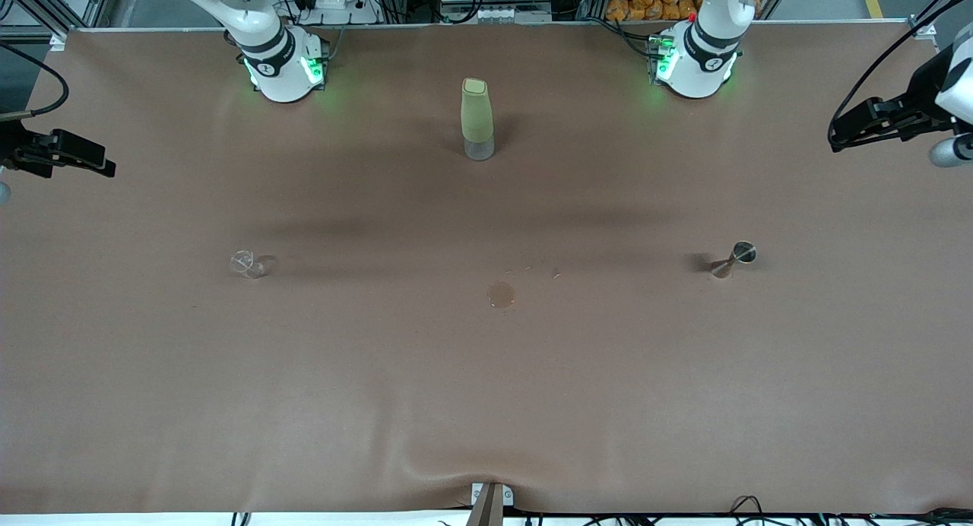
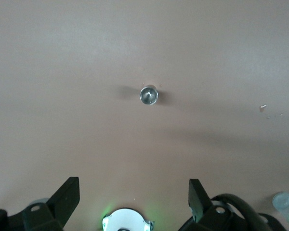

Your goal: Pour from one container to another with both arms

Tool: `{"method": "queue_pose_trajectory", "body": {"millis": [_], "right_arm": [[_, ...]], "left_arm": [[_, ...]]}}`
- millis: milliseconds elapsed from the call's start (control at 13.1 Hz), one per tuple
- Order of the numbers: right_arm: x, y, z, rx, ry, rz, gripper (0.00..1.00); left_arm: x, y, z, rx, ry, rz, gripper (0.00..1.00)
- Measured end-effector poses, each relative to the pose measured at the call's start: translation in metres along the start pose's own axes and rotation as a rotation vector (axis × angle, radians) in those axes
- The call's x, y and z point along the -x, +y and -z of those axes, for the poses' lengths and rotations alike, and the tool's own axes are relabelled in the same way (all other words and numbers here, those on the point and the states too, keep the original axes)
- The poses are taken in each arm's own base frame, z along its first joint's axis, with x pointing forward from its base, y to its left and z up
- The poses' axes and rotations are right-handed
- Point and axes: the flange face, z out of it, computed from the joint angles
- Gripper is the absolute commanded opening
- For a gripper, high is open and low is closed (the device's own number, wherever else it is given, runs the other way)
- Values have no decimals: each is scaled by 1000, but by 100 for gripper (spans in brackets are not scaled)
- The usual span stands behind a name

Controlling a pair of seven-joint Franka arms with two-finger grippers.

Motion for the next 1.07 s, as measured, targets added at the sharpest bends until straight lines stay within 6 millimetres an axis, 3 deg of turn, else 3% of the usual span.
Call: {"method": "queue_pose_trajectory", "body": {"millis": [457, 1067], "right_arm": [[0, -2, 0, 0, 0, 4, 100], [0, -3, 0, 1, 0, 6, 100]], "left_arm": [[5, 6, 11, 9, 51, -28, 100], [8, 10, 7, 8, 47, -36, 100]]}}
